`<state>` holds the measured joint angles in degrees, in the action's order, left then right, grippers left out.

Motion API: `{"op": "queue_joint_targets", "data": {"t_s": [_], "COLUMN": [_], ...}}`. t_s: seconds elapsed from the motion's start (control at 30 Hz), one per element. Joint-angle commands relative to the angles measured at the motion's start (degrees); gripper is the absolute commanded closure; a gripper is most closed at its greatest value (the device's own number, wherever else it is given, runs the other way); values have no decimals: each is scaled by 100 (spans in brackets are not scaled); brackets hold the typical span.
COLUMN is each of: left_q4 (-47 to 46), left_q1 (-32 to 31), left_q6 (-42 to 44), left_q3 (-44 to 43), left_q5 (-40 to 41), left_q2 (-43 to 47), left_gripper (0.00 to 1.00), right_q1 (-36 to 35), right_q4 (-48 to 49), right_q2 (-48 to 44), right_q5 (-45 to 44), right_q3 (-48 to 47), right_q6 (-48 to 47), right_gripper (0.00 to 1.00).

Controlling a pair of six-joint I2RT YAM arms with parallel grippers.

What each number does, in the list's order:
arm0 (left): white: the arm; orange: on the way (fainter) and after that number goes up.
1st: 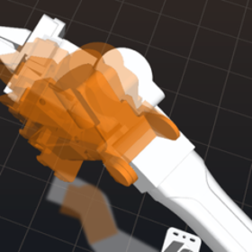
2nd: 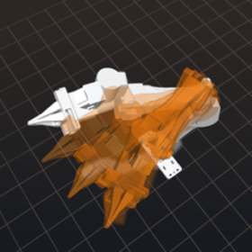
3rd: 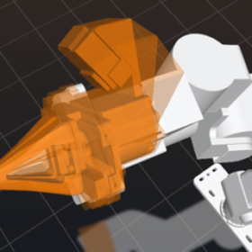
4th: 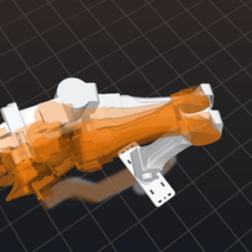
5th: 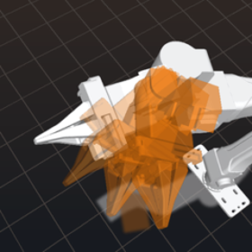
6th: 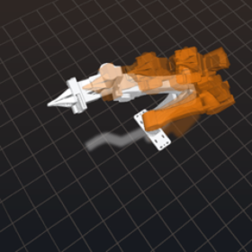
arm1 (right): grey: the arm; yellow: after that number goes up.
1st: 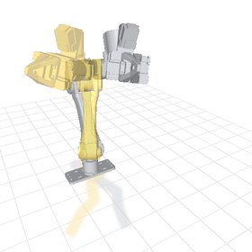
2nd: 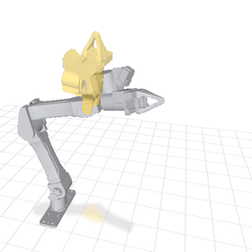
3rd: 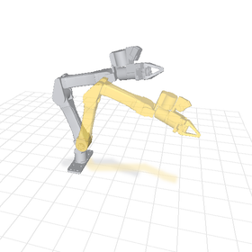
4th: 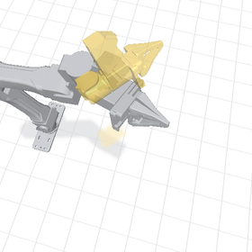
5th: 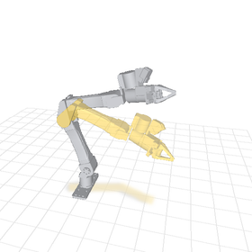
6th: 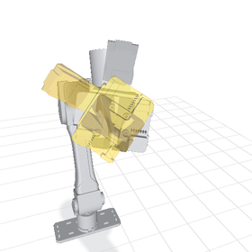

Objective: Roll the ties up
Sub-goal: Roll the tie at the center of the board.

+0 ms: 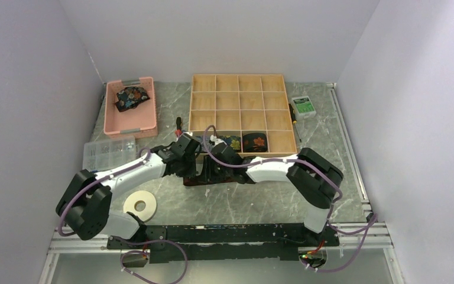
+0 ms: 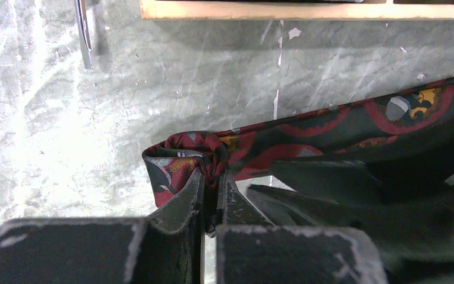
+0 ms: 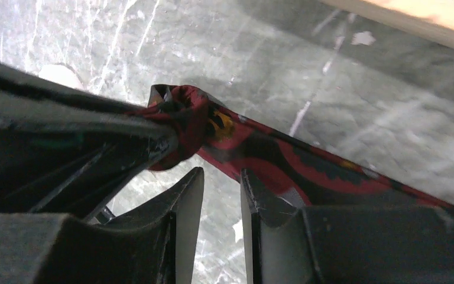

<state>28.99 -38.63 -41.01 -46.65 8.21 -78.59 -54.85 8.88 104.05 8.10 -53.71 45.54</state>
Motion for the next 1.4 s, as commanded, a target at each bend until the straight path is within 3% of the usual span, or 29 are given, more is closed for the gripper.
{"op": "queue_joint_targets", "data": {"t_s": [0.0,0.4,0.47,0.6,0.77,1.0,1.13,1.23,1.37], "left_q4": [133,320,336,319,230,188,168,213,437], "left_q1": [-64,-567,-682,-804,-845,-848,-848,-848,-842], "left_q6": [44,-69,-80,-97,-119,-155,-184,-204,-351], "left_q3": [-357,-1029,-1146,-1268,-1274,-1133,-1052,-993,-856], "left_q5": [248,478,493,440,342,316,272,301,606], "left_q2": [-261,-1123,-1253,-1447,-1453,-1087,-733,-429,59], "left_gripper": [97,97,93,79,54,38,14,7,7], "right_q1": [8,17,17,31,31,30,35,84,284], "right_q4": [-460,-410,-381,-300,-283,-198,-187,-190,-77], "right_q2": [-745,-1962,-2057,-2183,-2221,-2242,-2193,-2158,-2032], "right_q5": [-865,-1808,-1840,-1779,-1666,-1512,-1224,-1004,-513], "right_q3": [271,1640,1708,1761,1743,1731,1585,1462,1308], "right_q6": [-209,-260,-299,-395,-438,-465,-520,-470,-270], "right_gripper": [66,65,65,64,64,64,62,54,49]}}
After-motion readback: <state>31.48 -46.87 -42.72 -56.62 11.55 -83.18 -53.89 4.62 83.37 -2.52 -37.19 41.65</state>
